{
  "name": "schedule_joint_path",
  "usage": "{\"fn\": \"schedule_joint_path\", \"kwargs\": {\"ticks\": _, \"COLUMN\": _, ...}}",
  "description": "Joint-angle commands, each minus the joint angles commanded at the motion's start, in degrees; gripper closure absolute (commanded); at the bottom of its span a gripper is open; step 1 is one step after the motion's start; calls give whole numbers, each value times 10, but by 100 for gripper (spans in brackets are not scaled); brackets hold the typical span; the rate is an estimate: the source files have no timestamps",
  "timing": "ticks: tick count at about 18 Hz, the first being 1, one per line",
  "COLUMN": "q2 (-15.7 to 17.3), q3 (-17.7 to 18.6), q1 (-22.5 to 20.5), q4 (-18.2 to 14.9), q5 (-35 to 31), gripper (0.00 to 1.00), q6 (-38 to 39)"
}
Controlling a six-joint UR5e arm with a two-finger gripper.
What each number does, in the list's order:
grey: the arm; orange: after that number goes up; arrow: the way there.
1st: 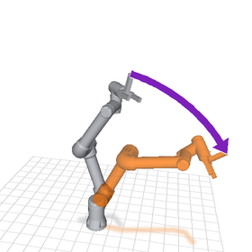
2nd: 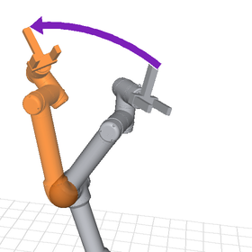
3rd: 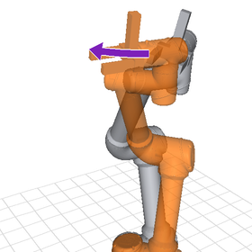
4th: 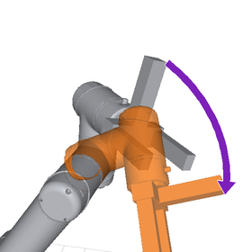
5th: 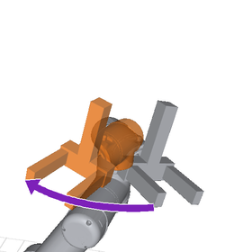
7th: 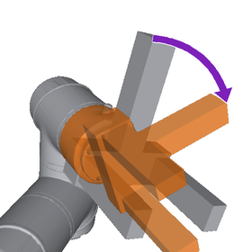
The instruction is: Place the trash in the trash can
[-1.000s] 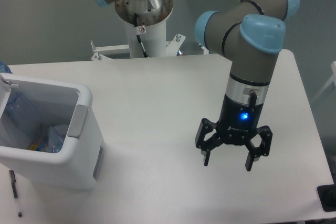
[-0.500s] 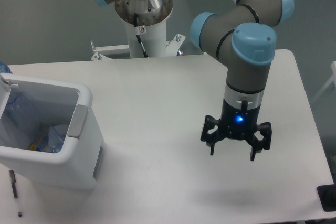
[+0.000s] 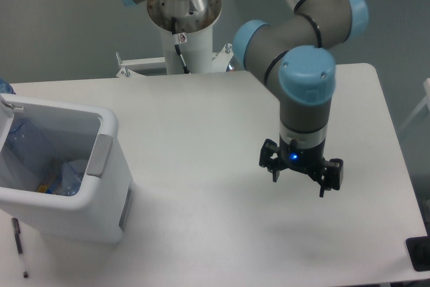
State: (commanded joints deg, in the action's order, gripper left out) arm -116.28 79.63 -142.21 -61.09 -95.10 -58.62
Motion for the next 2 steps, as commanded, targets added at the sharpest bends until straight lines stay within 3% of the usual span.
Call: {"fn": "schedule_joint_path", "kwargs": {"ticks": 2, "q2": -1, "q3": 1, "q1": 0, "q4": 0, "q5": -1, "gripper": 0, "q6": 1}}
